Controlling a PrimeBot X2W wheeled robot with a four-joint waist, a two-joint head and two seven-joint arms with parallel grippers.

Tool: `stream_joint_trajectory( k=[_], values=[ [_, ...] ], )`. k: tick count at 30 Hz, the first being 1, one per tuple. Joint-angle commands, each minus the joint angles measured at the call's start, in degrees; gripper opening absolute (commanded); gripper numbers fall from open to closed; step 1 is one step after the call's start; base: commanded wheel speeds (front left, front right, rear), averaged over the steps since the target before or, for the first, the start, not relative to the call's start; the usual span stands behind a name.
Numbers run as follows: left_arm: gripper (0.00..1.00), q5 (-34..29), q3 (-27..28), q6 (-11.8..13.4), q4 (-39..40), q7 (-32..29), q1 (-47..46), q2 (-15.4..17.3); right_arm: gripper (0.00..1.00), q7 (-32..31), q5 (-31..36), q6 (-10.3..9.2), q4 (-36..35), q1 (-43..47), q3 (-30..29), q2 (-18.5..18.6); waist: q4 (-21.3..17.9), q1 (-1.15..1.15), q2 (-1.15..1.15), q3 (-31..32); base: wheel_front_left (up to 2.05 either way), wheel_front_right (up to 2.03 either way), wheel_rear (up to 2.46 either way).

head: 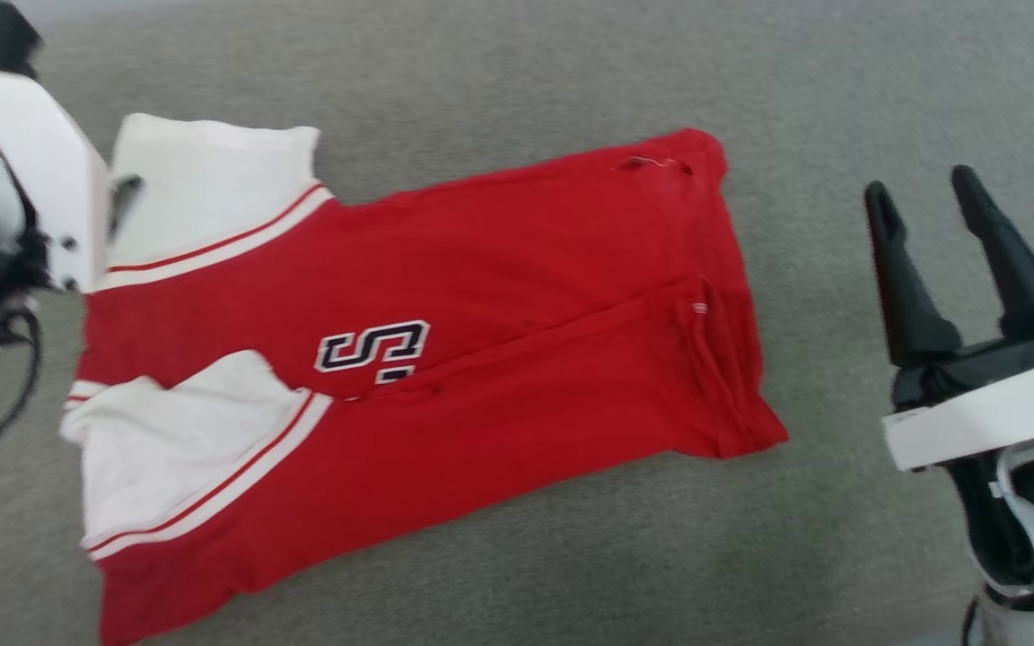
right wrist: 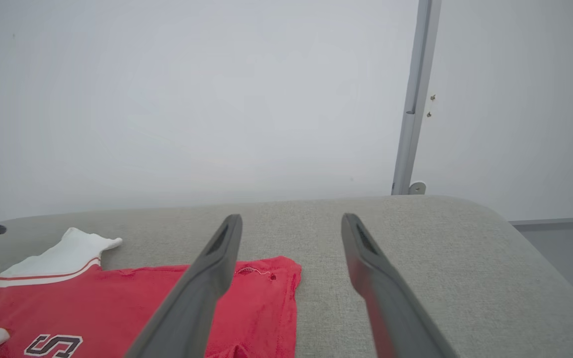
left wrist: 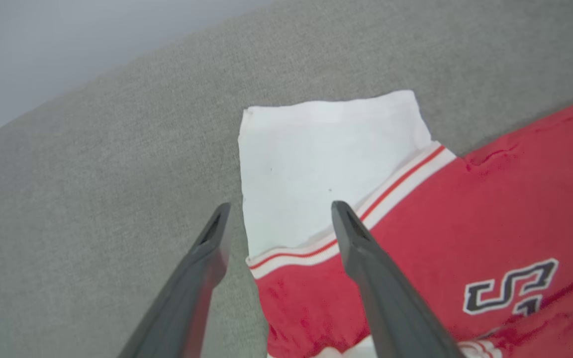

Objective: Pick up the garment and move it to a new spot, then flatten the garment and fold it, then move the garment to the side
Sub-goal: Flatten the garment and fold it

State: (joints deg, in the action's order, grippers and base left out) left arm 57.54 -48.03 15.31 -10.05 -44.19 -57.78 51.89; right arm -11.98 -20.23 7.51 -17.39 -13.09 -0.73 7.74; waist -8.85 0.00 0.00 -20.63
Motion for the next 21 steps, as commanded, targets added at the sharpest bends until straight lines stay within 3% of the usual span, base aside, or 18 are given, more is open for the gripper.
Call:
stream_joint_trajectory(
  k=[1,10,14,21],
  values=[
    [1.0,-1.2,0.0,-1.7,-3.9,1.3,-2.0,-0.8,1.0,2.0,0.8,-0.04,0.7,-1.1,0.6,-0.8,-3.0,0.0,0.0,-1.9,0.0,0.0,0.0],
    [1.0,-3.1,0.1,-8.8,-23.6,5.4,-9.1,-5.3,1.0,5.1,-0.5,-0.04,2.4,-4.0,4.9,-2.1,-7.2,0.0,0.0,-6.4,0.0,0.0,0.0],
    [1.0,-2.9,-0.3,-9.6,-32.1,4.5,-11.3,-7.3,1.0,4.9,-1.3,-0.04,3.5,-5.5,5.6,-1.6,-7.7,0.0,0.0,-8.2,0.0,0.0,0.0],
    [1.0,-0.6,-0.8,-8.4,-43.0,-1.4,-9.9,-10.6,1.0,2.0,-3.7,-0.04,6.1,-8.7,7.4,0.0,-8.0,0.0,0.0,-9.9,0.0,0.0,0.0]
  ],
)
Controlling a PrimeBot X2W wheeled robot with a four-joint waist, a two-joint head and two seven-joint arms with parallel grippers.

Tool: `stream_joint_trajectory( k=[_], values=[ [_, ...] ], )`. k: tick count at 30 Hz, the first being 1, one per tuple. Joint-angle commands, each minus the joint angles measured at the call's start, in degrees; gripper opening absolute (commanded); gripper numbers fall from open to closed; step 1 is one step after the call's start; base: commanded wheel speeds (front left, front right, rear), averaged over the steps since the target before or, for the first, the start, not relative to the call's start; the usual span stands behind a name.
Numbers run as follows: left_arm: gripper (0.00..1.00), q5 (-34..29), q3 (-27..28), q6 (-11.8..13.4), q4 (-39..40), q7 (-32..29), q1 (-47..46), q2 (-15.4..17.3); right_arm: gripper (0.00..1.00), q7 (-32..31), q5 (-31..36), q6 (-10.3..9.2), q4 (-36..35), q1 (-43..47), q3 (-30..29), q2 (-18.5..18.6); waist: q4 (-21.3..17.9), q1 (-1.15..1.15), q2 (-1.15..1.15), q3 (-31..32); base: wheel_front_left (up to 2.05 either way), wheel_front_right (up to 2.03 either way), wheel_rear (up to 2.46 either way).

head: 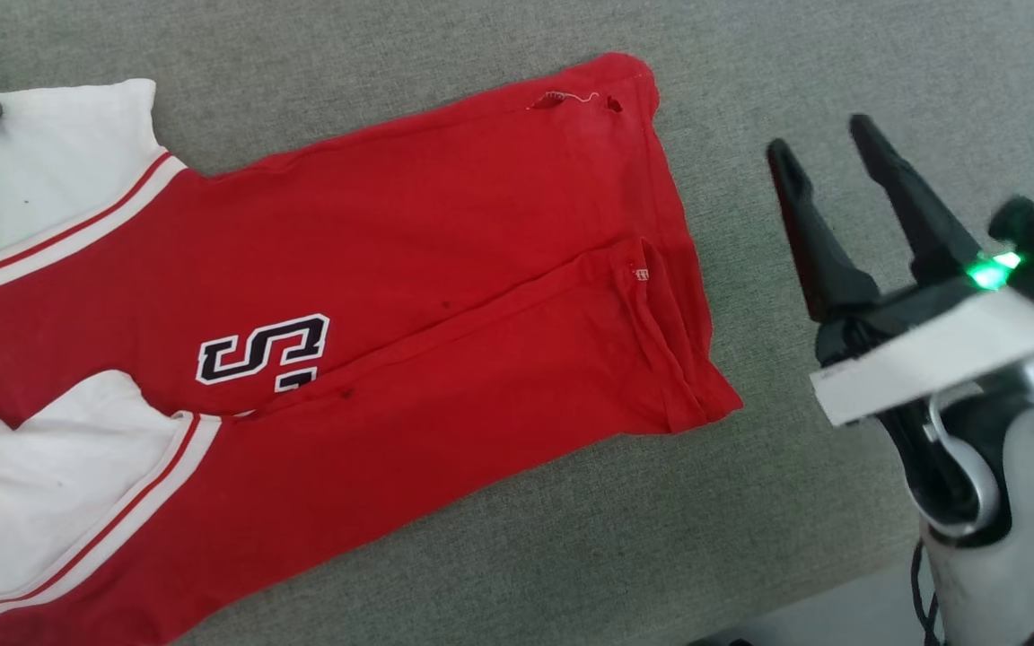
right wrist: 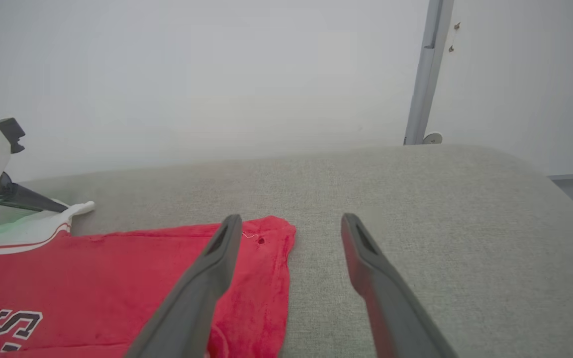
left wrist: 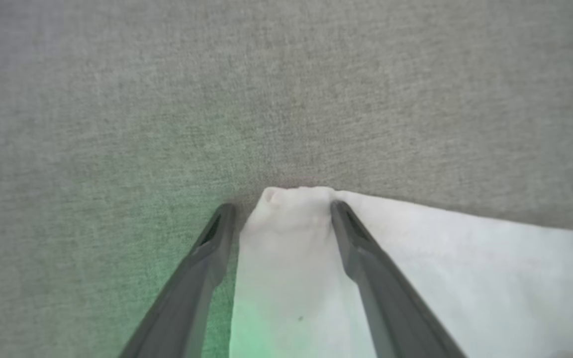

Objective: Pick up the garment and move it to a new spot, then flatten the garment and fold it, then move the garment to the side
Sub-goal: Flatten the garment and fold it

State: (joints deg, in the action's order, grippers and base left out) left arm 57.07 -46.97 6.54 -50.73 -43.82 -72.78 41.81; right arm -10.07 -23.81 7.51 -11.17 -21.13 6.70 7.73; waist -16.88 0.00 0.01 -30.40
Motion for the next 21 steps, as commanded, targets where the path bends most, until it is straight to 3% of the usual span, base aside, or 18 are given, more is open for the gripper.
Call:
stream_joint_trajectory(
  k=[1,2,3,12,21],
  values=[
    [1.0,0.9,-1.9,0.5,-3.9,-4.1,5.7,-1.3,1.0,-1.1,-1.0,-0.04,0.6,-1.5,0.3,0.2,0.1,0.0,-0.01,-0.3,0.0,0.0,0.0],
    [0.31,1.1,-2.6,0.1,-4.7,-6.1,6.1,-2.0,1.0,-2.5,-1.6,-0.04,1.4,-2.5,1.1,0.9,0.3,0.0,-0.01,-0.4,0.0,0.0,0.0],
    [0.0,1.3,-2.9,-0.5,-5.1,-7.3,6.1,-2.7,1.0,-3.8,-2.1,-0.04,2.2,-3.9,1.6,1.5,0.5,0.0,-0.01,-0.7,0.0,0.0,0.0],
    [0.0,0.8,-3.6,-2.5,-6.3,-6.3,1.8,-8.2,1.0,-16.1,-6.3,-0.04,18.9,-21.9,8.4,6.2,3.9,0.0,-0.01,-2.1,0.0,0.0,0.0],
    [0.0,1.1,-3.2,-3.7,-8.3,-3.5,-0.6,-11.6,1.0,-26.6,-6.1,-0.04,39.1,-35.6,16.3,5.3,6.3,0.0,-0.01,-2.7,0.0,0.0,0.0]
  ],
)
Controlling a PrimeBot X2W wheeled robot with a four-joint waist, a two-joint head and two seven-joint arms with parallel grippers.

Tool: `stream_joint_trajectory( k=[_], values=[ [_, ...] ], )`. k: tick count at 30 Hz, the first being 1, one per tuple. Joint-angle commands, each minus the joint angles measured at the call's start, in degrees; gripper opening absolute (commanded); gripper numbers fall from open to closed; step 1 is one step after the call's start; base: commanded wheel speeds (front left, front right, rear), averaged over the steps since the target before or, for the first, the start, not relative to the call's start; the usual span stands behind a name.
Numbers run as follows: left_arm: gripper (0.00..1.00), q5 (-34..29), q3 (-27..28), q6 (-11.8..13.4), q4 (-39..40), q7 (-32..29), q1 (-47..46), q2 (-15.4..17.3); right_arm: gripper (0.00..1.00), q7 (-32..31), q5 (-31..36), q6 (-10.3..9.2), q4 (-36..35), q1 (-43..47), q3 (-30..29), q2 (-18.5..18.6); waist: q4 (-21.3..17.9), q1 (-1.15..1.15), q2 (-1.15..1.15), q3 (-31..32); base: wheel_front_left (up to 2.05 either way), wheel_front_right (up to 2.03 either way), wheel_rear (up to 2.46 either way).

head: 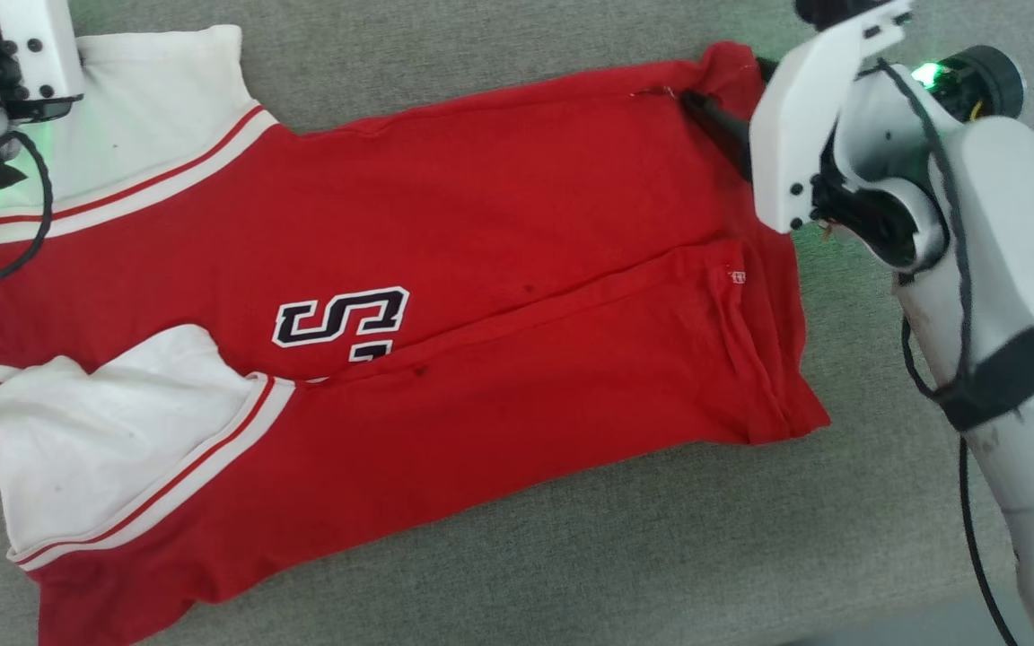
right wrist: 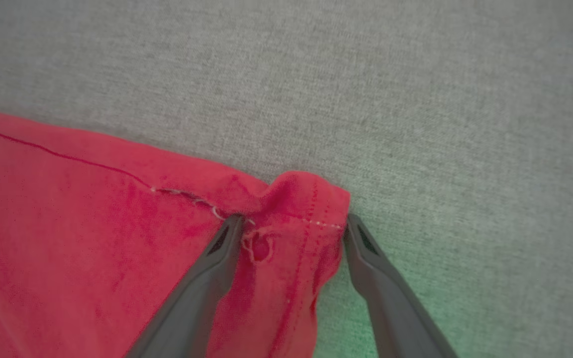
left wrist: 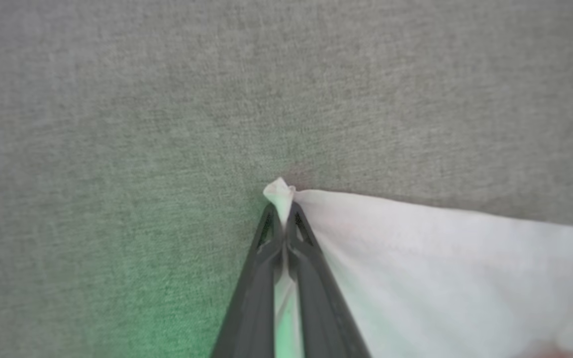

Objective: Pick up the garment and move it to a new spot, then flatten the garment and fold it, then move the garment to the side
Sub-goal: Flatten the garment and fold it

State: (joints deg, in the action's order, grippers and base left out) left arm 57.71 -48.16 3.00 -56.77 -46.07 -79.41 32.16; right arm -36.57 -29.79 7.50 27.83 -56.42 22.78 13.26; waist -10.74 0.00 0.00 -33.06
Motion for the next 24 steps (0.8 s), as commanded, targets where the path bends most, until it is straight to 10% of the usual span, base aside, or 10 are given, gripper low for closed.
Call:
stream_joint_trajectory(
  k=[1,5,7,24],
  values=[
    [0.0,0.4,-2.1,-0.4,-2.5,-1.1,5.8,-2.3,1.0,-1.4,-0.3,-0.02,2.4,-1.1,0.6,-0.5,0.4,0.0,0.0,-0.1,0.0,0.0,0.0],
    [0.0,0.7,-1.9,-0.9,-3.3,0.2,5.5,-3.8,1.0,-6.7,-1.1,-0.02,9.5,-1.9,2.5,-1.9,1.4,0.0,0.0,0.1,0.0,0.0,0.0],
    [0.0,1.3,-1.2,-0.9,-3.7,1.5,5.1,-4.5,0.0,-8.1,-1.7,-0.02,11.0,-2.6,3.9,-1.7,2.1,0.0,0.0,0.2,0.0,0.0,0.0],
    [0.0,3.8,1.6,-5.0,-1.8,4.7,1.3,-5.3,0.0,6.9,-5.7,-0.03,4.3,1.9,2.0,7.2,8.8,0.0,0.0,9.5,0.0,0.0,0.0]
  ],
)
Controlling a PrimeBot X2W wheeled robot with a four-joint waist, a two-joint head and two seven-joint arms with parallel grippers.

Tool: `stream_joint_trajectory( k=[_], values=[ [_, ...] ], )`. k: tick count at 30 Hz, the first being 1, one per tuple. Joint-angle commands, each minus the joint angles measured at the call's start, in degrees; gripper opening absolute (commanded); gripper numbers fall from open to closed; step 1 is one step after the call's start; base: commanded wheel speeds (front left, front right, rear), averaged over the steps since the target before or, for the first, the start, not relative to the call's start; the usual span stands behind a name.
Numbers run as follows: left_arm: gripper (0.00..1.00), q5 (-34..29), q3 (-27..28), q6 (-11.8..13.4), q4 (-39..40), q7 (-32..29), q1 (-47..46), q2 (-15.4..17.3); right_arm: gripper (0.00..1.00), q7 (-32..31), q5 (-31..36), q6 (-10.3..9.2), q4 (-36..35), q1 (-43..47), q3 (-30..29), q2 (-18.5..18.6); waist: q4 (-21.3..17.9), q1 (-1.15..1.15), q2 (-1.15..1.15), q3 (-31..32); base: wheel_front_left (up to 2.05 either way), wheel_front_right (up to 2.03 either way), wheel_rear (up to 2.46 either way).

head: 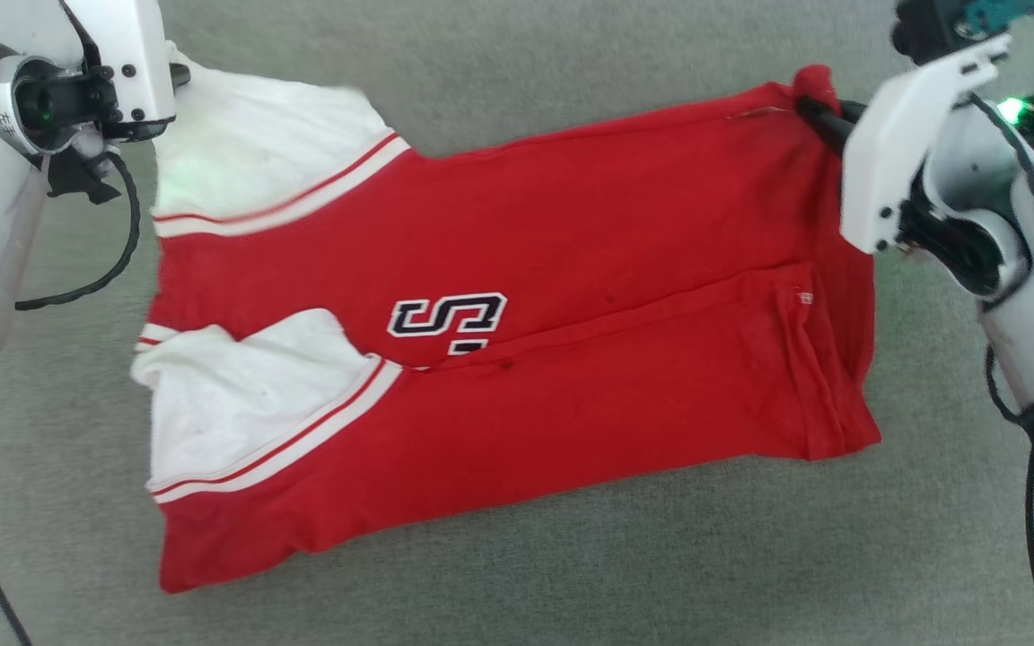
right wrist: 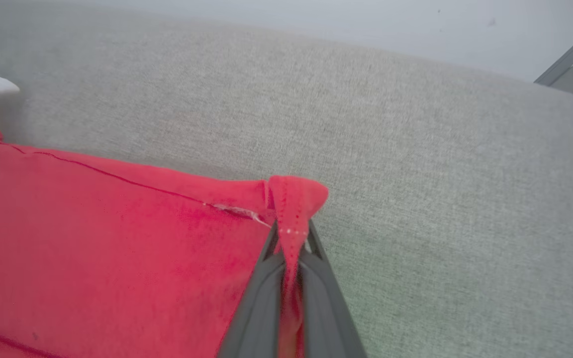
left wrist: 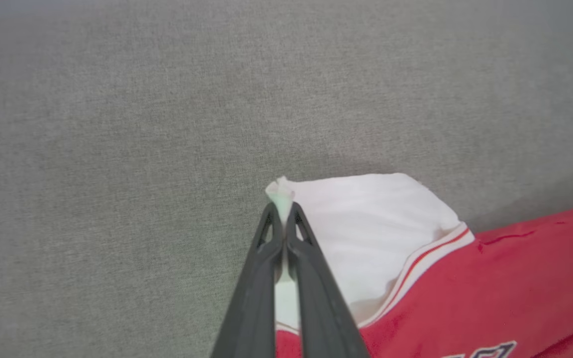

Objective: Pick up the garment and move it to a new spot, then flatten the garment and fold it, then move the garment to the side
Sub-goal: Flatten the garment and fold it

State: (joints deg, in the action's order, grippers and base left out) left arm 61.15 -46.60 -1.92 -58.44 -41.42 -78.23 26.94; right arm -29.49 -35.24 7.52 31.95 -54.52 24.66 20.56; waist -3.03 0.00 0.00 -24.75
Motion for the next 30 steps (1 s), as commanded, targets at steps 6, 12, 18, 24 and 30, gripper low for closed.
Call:
stream_joint_trajectory(
  k=[6,12,18,24,30],
  values=[
    [0.0,0.2,-0.7,-0.2,5.1,-1.6,2.2,1.4,0.0,2.7,0.7,-0.06,-4.9,5.2,-2.1,2.6,2.8,0.0,0.0,5.1,0.0,0.0,0.0],
    [0.0,1.0,-1.0,3.1,16.2,-3.6,7.6,4.8,0.0,2.1,1.0,-0.06,-12.8,11.9,-3.5,5.6,4.0,0.0,0.0,7.9,0.0,0.0,0.0],
    [0.0,2.0,-1.6,13.2,39.8,-6.7,20.1,13.4,0.0,-0.2,0.8,-0.06,-23.7,21.7,-7.0,7.8,4.7,0.0,0.0,10.1,0.0,0.0,0.0],
    [0.0,4.0,-0.8,24.9,62.9,-6.9,33.1,22.4,0.0,-3.9,1.3,-0.06,-31.1,32.0,-13.5,6.5,5.0,0.0,0.0,10.1,0.0,0.0,0.0],
    [0.0,6.3,-1.5,29.3,69.9,-5.1,42.2,24.7,0.0,-6.6,2.3,-0.06,-32.6,39.1,-16.6,3.1,5.3,0.0,0.0,10.0,0.0,0.0,0.0]
  ],
)
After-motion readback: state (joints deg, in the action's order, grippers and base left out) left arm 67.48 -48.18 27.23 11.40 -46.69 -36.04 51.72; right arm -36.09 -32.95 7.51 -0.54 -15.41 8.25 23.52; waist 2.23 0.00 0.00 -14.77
